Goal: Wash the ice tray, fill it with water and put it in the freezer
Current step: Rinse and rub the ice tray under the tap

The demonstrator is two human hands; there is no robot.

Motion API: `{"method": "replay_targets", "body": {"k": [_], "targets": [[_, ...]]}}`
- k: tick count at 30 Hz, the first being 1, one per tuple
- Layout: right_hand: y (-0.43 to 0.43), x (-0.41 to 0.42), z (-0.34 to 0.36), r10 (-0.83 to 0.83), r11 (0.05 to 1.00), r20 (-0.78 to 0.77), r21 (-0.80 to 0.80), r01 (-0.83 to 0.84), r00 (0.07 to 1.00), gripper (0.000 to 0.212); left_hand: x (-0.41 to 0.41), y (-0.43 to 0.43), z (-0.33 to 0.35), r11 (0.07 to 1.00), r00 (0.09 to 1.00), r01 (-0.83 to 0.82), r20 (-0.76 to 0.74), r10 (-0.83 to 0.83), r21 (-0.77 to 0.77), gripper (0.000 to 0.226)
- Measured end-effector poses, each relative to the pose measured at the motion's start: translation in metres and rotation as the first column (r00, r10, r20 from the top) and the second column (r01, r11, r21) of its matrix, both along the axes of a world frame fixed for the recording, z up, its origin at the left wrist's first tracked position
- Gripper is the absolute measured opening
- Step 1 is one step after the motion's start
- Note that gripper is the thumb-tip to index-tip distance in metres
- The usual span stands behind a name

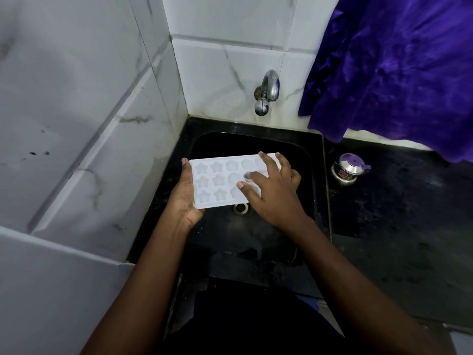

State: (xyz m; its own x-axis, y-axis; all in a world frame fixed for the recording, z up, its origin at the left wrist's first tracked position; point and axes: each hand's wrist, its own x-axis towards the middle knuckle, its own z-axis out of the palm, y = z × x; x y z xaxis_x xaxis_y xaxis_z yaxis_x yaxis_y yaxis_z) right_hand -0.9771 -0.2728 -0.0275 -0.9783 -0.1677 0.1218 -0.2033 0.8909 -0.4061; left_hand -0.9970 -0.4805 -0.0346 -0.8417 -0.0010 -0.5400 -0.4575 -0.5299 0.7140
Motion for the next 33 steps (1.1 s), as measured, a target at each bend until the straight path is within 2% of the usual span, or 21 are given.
{"method": "replay_targets", "body": {"k": [3, 7, 9, 12, 15, 19, 23, 33], "targets": [[0.004, -0.001, 0.001, 0.016, 1.0, 0.011, -0.009, -0.015, 1.0, 0.051, 0.0, 0.001, -0.002, 1.0, 1.0, 0.0, 0.006, 0.0, -0.008, 0.084], [0.013, -0.002, 0.004, -0.083, 0.991, -0.118, -0.117, 0.069, 0.99, 0.045, -0.002, -0.001, -0.002, 1.0, 1.0, -0.011, 0.006, 0.011, 0.007, 0.082], [0.018, -0.003, 0.006, -0.105, 0.99, -0.066, -0.1, 0.098, 0.992, 0.05, -0.003, 0.0, 0.0, 1.0, 1.0, -0.025, 0.008, 0.025, 0.013, 0.077], [0.023, -0.006, 0.003, -0.044, 0.999, 0.057, 0.018, 0.043, 0.997, 0.055, -0.003, 0.0, 0.002, 0.999, 0.999, -0.036, 0.005, 0.035, 0.021, 0.074], [0.024, -0.007, 0.002, -0.039, 0.999, 0.006, -0.014, 0.039, 0.999, 0.052, -0.003, 0.0, 0.001, 0.999, 1.0, -0.026, -0.003, 0.026, 0.023, 0.074], [0.025, -0.011, 0.004, -0.033, 0.999, 0.048, 0.007, 0.032, 0.998, 0.052, -0.006, 0.0, 0.001, 0.999, 1.0, -0.02, -0.01, 0.02, 0.029, 0.076], [0.028, -0.015, 0.006, -0.069, 0.998, 0.005, -0.007, 0.069, 0.998, 0.044, -0.009, -0.001, 0.0, 0.999, 1.0, -0.01, -0.016, 0.01, 0.033, 0.081], [0.026, -0.02, 0.008, -0.069, 0.997, 0.041, -0.014, 0.07, 0.997, 0.046, -0.016, 0.004, 0.004, 1.0, 1.0, 0.0, -0.009, 0.0, 0.017, 0.076]]}}
